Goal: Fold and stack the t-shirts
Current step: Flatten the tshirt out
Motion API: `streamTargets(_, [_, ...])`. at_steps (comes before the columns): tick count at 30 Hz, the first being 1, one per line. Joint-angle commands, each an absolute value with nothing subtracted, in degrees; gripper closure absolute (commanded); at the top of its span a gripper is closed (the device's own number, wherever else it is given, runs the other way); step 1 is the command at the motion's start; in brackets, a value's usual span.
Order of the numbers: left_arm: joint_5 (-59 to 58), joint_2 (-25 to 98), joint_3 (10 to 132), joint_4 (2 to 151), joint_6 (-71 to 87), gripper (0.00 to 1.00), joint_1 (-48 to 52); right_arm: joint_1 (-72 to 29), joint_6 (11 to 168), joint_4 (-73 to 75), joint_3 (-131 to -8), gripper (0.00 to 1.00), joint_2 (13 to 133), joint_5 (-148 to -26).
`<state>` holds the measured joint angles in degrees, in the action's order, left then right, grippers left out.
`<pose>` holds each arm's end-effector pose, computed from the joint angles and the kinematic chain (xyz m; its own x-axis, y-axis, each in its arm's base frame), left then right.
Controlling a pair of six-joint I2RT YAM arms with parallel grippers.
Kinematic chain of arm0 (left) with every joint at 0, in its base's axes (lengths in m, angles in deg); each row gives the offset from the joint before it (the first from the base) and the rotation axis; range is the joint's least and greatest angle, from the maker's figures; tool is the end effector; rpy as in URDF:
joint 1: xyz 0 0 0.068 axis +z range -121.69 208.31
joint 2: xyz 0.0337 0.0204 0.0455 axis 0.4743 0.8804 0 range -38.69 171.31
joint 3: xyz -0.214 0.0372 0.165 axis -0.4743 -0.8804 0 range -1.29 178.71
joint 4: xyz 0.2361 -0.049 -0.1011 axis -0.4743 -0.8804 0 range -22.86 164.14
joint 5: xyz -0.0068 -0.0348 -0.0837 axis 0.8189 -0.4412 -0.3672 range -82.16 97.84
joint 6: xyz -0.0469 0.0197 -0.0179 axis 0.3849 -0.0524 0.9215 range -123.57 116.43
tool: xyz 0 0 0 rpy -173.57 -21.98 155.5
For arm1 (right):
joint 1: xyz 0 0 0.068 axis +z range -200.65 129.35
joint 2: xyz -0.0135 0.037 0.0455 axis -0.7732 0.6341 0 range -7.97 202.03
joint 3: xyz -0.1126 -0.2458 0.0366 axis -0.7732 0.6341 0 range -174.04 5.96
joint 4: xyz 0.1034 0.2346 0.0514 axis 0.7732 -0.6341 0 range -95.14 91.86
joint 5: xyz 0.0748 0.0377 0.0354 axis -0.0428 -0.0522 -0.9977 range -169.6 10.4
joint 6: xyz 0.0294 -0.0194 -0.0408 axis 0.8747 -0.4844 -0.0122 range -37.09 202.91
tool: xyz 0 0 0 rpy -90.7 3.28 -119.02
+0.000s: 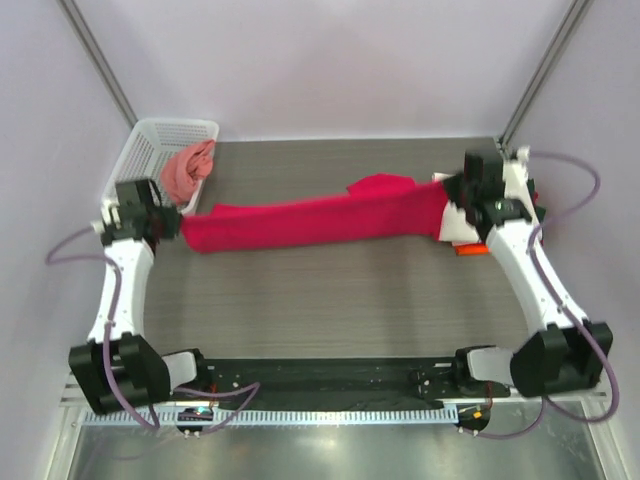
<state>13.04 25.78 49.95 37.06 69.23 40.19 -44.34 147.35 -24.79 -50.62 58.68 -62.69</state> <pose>0.2227 0.0503 0.2699 0.0272 -0.9664 -0.2555 -0.7967 0.1334 -0.5895 0.2534 0.0175 0.3076 -0.1422 0.8527 -0.5027 0.5908 0.4806 0.6480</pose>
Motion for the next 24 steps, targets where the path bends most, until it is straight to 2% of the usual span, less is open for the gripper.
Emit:
streamTargets(1, [14.88, 33.44, 71.42, 36.91, 72.19, 1.0, 40.79, -44.85, 143.03, -19.22, -77.86, 0.99, 69.31, -59.03])
streamTargets(2, [13.74, 38.86, 81.66, 34.18, 72.28, 1.0, 40.88, -44.76, 143.03, -24.45, -83.54, 0.99, 71.55, -59.99])
streamTargets(4, [12.59, 42.94, 91.48, 26.82, 71.33, 1.0, 40.97, -44.85, 142.41, -28.09, -94.96, 0.99, 74.55, -60.7])
streamTargets(6, [13.11, 43.67, 98.17, 24.32, 70.27, 1.0, 41.15, -44.76, 141.36, -29.16, -96.95, 0.99, 73.34, -61.32])
streamTargets(12, [8.3, 29.11, 91.53, 29.31, 68.77, 1.0, 43.87, -44.85, 139.95, -27.5, -89.32, 0.99, 58.69, -61.32])
streamTargets(15, [8.02, 24.87, 92.31, 28.44, 68.68, 1.0, 43.96, -44.93, 138.2, -27.23, -89.57, 0.99, 53.84, -61.32])
streamTargets(24, [8.2, 29.07, 100.84, 25.71, 69.38, 1.0, 43.96, -44.85, 136.61, -29.08, -96.34, 0.99, 56.36, -58.16])
